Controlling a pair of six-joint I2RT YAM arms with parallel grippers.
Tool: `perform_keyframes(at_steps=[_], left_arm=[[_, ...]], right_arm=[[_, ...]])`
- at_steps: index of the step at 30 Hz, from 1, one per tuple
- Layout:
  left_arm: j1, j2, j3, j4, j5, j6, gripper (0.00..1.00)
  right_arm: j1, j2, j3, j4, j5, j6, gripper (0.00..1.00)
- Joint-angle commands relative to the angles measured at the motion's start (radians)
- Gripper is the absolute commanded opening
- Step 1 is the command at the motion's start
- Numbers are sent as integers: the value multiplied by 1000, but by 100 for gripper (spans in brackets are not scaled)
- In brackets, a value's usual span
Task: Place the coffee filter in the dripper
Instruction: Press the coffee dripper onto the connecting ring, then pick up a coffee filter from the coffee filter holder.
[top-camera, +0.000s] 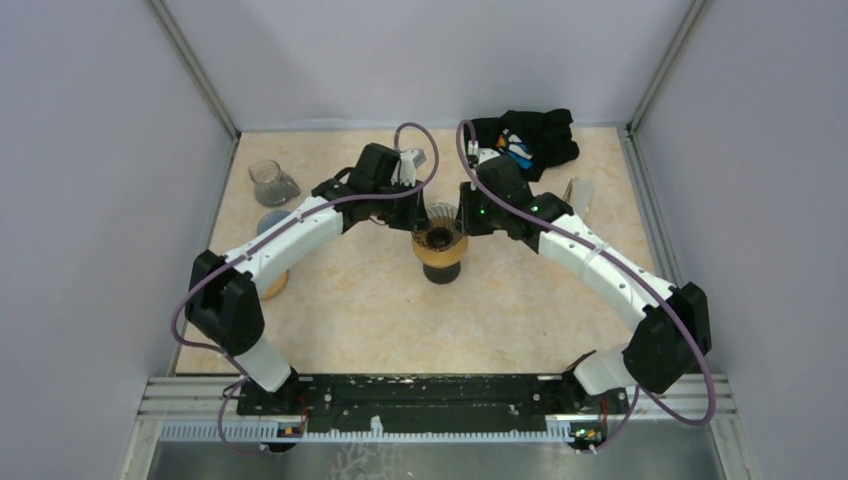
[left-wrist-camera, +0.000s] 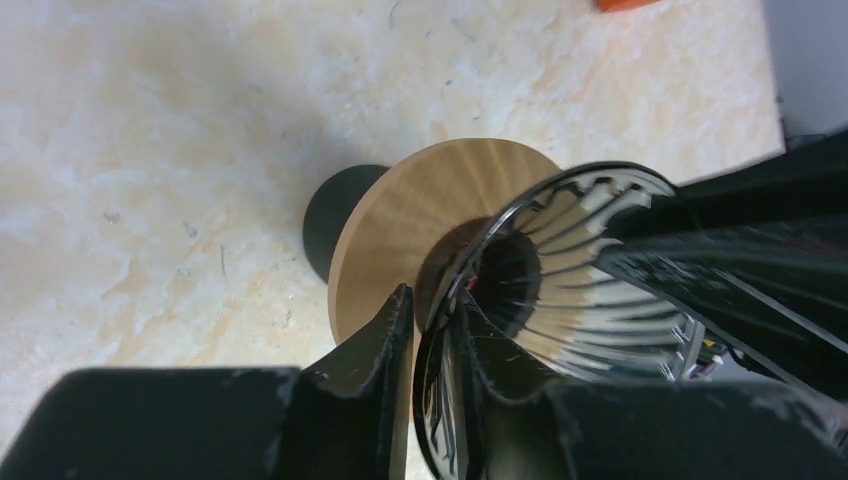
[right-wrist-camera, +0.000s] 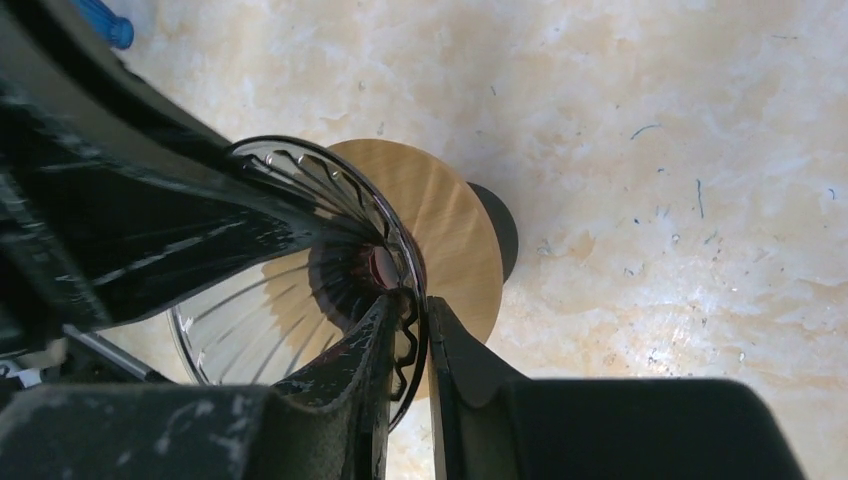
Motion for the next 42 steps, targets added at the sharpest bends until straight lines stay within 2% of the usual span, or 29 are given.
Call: perform_keyframes(at_steps=[1, 6, 18, 24, 30, 36, 42], left_arm=[[-16, 36, 6, -81, -40, 8, 27], [-15, 27, 27, -80, -51, 1, 42], [-14, -12, 52, -70, -77, -5, 61], [-10, -55, 41, -56, -88, -6, 70], [-2, -141, -22, 10, -126, -10, 84], [17, -236, -76, 37, -193, 8, 89], [60, -303, -113, 29, -232, 43, 92]], right_arm=[[26, -28, 65, -16, -22, -29, 20], [26, -28, 84, -21, -16, -28, 29], [26, -29, 88, -30, 9, -41, 33], [26, -51, 94, -28, 25, -49, 45], [26, -98, 92, -25, 99, -74, 54], [2, -171, 73, -31, 232, -126, 60], [-82, -236, 38, -32, 310, -170, 63]])
